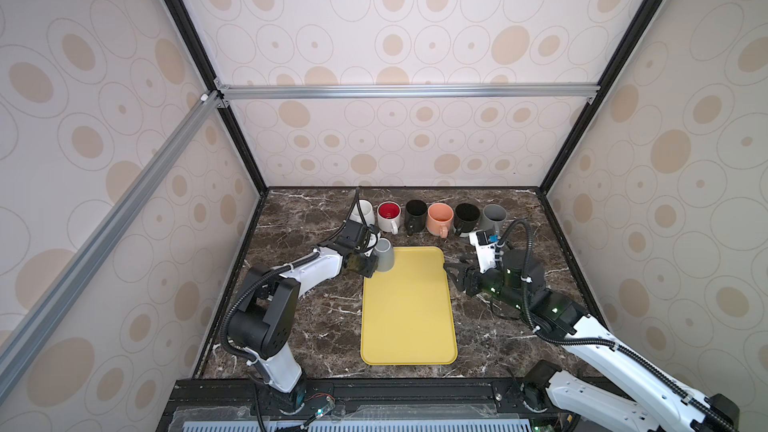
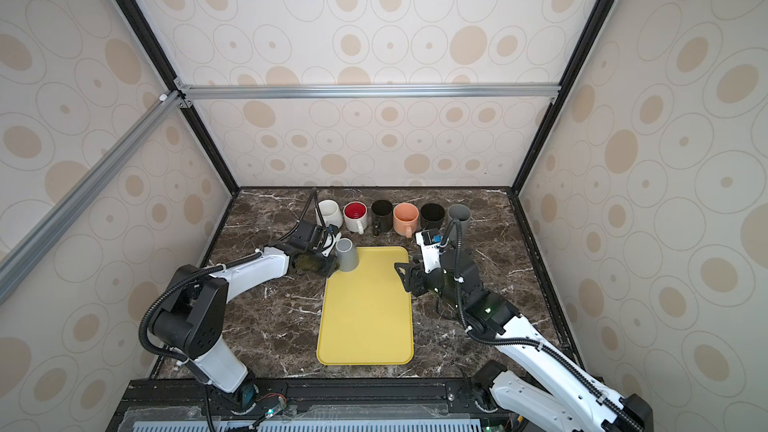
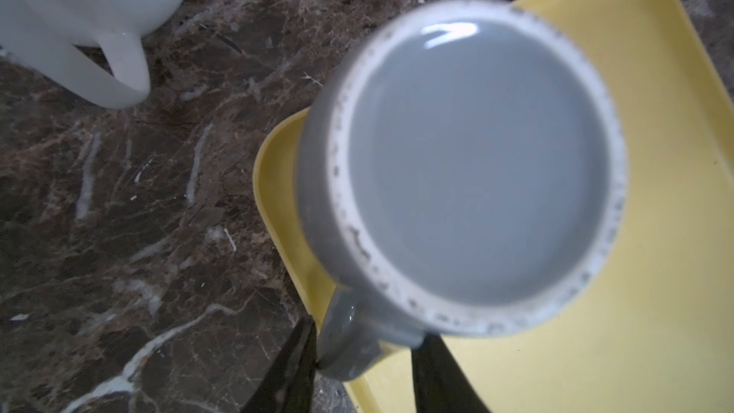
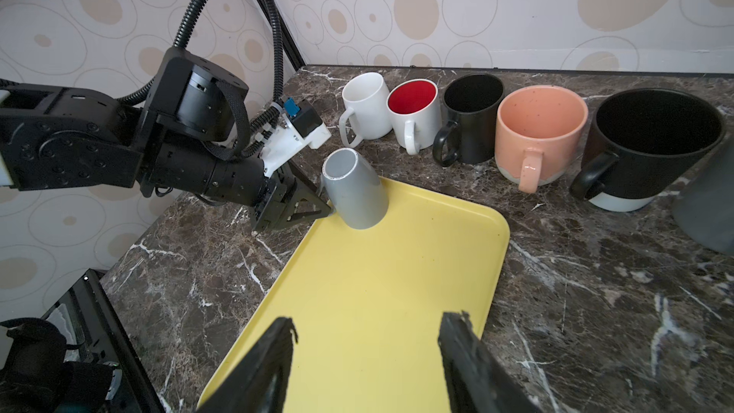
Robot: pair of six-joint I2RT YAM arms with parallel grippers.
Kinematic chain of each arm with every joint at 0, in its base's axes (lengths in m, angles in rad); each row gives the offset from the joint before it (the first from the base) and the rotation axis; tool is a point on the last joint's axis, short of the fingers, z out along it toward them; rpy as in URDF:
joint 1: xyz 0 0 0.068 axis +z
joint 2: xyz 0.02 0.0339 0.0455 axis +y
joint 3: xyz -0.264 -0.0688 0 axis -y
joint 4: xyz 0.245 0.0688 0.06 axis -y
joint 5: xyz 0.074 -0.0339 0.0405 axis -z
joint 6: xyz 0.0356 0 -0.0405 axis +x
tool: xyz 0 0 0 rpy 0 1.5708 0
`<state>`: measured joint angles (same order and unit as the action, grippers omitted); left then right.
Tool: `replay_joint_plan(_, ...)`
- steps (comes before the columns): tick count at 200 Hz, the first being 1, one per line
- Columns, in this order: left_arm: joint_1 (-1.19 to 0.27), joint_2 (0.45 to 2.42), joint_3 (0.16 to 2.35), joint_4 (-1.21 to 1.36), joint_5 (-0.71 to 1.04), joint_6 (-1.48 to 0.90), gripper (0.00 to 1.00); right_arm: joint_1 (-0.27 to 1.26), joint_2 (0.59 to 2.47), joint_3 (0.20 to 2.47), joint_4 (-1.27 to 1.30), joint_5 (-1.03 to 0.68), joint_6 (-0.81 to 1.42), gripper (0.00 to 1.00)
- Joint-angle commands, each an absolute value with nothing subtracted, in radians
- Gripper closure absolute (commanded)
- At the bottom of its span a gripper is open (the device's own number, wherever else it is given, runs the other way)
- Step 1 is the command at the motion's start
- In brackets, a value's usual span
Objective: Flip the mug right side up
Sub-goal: 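Lower the left gripper onto the grey mug's handle and close it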
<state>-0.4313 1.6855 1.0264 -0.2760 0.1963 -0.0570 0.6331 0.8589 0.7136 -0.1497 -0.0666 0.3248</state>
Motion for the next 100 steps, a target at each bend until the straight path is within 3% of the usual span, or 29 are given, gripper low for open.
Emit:
replay_joint_plan(1,-0.443,1.701,1.072,-0.301,0.192,-0.033,0.68,0.632,0.849,0.705,-0.140,-0.057,0.336,0.38)
replay_joint_plan(26,-0.448,1.708,1.079,-0.316,0.181,-0.030,0.71,0.631,0.856,0.708,-0.137,-0.058,0.339,0.38)
replay_joint_plan(66,-0.452,1.731,1.105,-0.330,0.139,-0.027,0.67,0.632,0.865,0.710,-0.124,-0.063,0.345,0.38)
replay_joint_plan(100,-0.461,1.760,1.163,-0.363,0.128,-0.017,0.72,0.632,0.878,0.708,-0.120,-0.074,0.354,0.38)
